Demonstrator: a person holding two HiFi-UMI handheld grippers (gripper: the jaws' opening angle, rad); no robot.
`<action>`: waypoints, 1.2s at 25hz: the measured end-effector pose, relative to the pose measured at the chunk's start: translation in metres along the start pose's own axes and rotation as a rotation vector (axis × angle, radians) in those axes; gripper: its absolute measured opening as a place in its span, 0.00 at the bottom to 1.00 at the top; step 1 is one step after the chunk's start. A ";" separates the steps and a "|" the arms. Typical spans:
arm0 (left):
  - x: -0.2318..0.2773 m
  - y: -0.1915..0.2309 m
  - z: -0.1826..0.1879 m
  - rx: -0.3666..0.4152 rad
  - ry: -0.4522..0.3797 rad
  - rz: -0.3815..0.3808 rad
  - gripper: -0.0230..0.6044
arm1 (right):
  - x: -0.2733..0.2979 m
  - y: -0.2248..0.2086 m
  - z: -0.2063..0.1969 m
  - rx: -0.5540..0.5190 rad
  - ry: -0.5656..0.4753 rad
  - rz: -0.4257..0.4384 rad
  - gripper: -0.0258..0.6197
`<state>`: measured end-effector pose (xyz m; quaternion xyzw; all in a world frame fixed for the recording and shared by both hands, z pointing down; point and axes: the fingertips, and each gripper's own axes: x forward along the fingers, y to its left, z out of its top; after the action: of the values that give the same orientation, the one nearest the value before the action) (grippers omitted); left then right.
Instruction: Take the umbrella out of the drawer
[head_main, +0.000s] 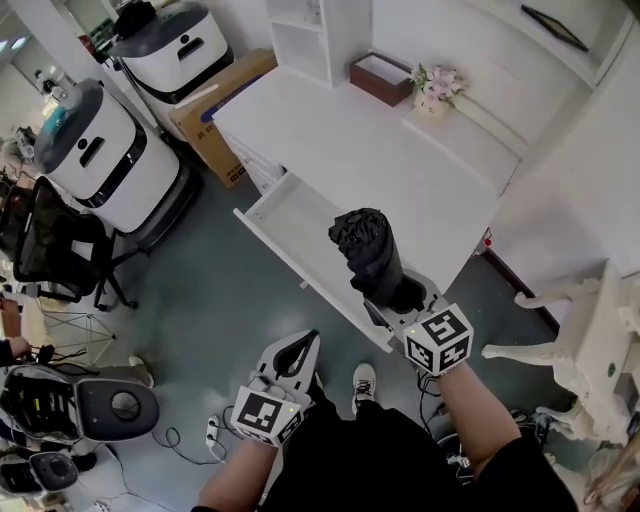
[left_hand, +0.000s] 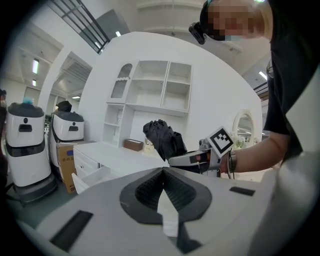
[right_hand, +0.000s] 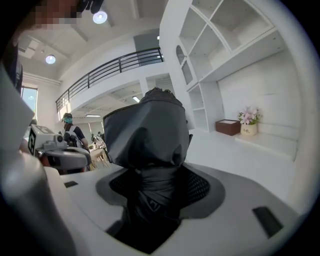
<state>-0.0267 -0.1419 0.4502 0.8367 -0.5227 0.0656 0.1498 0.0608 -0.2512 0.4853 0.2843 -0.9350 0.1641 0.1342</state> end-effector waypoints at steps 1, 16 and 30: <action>-0.004 -0.003 0.003 0.002 -0.011 0.012 0.03 | -0.008 0.005 0.008 0.000 -0.021 0.008 0.43; -0.078 -0.019 0.038 -0.012 -0.106 0.137 0.03 | -0.077 0.087 0.050 0.052 -0.153 0.095 0.43; -0.172 -0.006 0.026 0.011 -0.101 0.060 0.03 | -0.091 0.192 0.042 0.062 -0.214 0.036 0.43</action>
<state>-0.0988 -0.0011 0.3784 0.8236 -0.5541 0.0305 0.1167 0.0165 -0.0730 0.3716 0.2873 -0.9434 0.1643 0.0219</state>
